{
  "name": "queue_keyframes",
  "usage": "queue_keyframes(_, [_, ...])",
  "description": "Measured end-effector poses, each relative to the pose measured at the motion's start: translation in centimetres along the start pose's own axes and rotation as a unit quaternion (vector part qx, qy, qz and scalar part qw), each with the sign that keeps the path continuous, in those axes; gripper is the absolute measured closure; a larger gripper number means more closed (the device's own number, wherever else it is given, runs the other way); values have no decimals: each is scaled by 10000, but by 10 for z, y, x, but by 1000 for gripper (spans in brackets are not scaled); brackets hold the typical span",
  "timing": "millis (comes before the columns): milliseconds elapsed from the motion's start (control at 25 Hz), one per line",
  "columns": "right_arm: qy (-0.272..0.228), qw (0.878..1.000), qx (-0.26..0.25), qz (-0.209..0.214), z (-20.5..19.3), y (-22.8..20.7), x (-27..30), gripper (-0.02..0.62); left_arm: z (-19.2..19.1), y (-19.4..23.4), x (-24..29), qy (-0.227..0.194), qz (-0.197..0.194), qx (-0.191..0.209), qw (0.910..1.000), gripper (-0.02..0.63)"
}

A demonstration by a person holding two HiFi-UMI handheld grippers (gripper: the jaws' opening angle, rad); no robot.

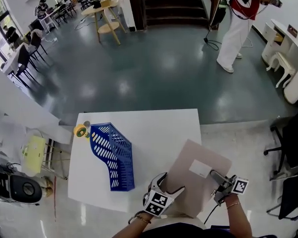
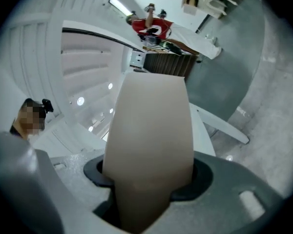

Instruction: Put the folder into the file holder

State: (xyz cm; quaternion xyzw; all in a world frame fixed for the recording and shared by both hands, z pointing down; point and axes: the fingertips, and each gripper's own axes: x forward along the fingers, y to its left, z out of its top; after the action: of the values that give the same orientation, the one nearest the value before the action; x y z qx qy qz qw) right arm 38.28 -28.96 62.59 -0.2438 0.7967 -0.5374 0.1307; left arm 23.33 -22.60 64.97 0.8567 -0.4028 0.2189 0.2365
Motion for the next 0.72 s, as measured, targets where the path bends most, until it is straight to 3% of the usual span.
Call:
queue_keyframes(120, [-66,9982,-589,-75,10,42,7,321,25,2,-28,-631,59,452,9970,184])
queue_keyframes(240, [-218,9923,-1213,-105,16,84,14,322,44,8,-69,-1276,146,1048,9862,184])
queue_keyframes(320, [-317,9885,-1479,2,13,116,20,322,67,11,-108,-1807,62,1080,9776,192])
queue_keyframes(400, [-441,9856,-1626,107,8,143,23,322,92,17,-149,-2315,43,1038,9673,266])
queue_keyframes(520, [-683,9819,-1747,271,3,187,25,322,109,31,-200,-2758,270,1075,9548,367])
queue_keyframes(720, [-1036,9681,-2232,463,-16,252,37,322,101,73,-267,-3039,772,830,9460,535])
